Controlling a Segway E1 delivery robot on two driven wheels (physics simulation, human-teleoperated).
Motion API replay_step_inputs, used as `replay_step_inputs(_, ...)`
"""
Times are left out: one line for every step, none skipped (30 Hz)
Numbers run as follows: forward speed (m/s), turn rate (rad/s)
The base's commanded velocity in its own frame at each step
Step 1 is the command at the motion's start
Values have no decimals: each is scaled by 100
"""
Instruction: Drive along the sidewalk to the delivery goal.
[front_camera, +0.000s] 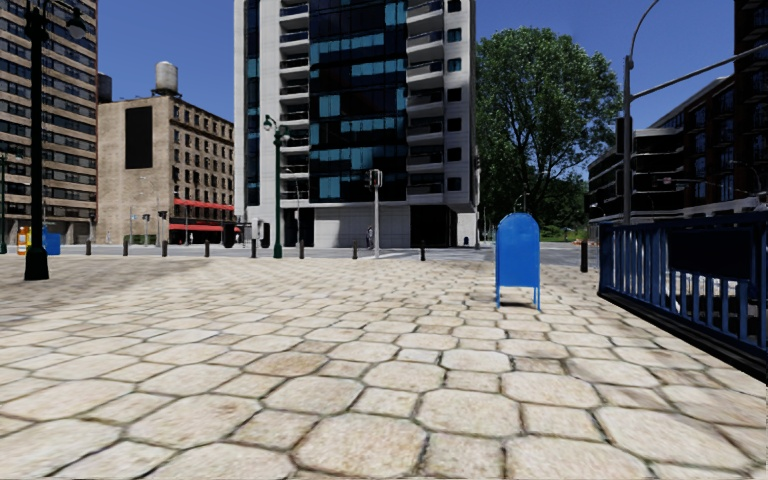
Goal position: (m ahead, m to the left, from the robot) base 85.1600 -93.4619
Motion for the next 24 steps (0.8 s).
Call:
replay_step_inputs(200, 0)
replay_step_inputs(200, 0)
replay_step_inputs(200, 0)
replay_step_inputs(200, 0)
replay_step_inputs(200, 0)
replay_step_inputs(200, 0)
replay_step_inputs(200, 0)
replay_step_inputs(200, 0)
replay_step_inputs(200, 0)
replay_step_inputs(200, 0)
replay_step_inputs(200, 0)
replay_step_inputs(200, 0)
replay_step_inputs(200, 0)
replay_step_inputs(200, 0)
replay_step_inputs(200, 0)
replay_step_inputs(200, 0)
replay_step_inputs(200, 0)
replay_step_inputs(200, 0)
replay_step_inputs(200, 0)
replay_step_inputs(200, 0)
replay_step_inputs(200, 0)
replay_step_inputs(200, 0)
replay_step_inputs(200, 0)
replay_step_inputs(200, 0)
